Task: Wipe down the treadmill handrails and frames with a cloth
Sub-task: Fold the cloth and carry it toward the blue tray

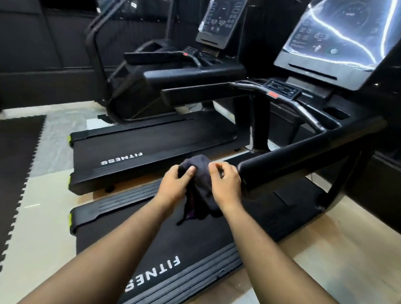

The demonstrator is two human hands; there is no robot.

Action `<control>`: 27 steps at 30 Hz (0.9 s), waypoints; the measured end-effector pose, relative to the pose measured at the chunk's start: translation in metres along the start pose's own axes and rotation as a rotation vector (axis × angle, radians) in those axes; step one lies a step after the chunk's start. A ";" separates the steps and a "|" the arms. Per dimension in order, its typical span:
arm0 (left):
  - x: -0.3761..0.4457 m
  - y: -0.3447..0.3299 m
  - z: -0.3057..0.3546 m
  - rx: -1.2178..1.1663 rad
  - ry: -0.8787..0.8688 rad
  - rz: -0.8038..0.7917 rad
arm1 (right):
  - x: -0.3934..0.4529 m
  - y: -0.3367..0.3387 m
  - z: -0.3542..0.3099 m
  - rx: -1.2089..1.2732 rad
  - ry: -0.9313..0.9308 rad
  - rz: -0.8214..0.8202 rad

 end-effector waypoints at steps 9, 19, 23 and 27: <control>-0.036 0.151 -0.019 -0.355 0.079 0.239 | -0.049 -0.147 -0.082 0.044 0.138 -0.742; -0.128 0.322 -0.051 0.423 0.223 0.433 | -0.047 -0.259 -0.129 -0.068 0.469 -1.145; -0.166 0.357 -0.060 0.733 0.352 0.564 | -0.075 -0.297 -0.153 -0.176 0.663 -1.333; -0.210 0.383 -0.076 1.158 0.573 0.540 | -0.100 -0.340 -0.173 -0.207 0.781 -1.397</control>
Point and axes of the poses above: each hand's wrist, its own x-axis towards the middle knuckle, its own y-axis out of the back of the hand, z = x × y, the point moved 5 cm from there along x, towards the middle knuckle, and after that the axes turned 11 degrees about x, right-handed, at the moved point
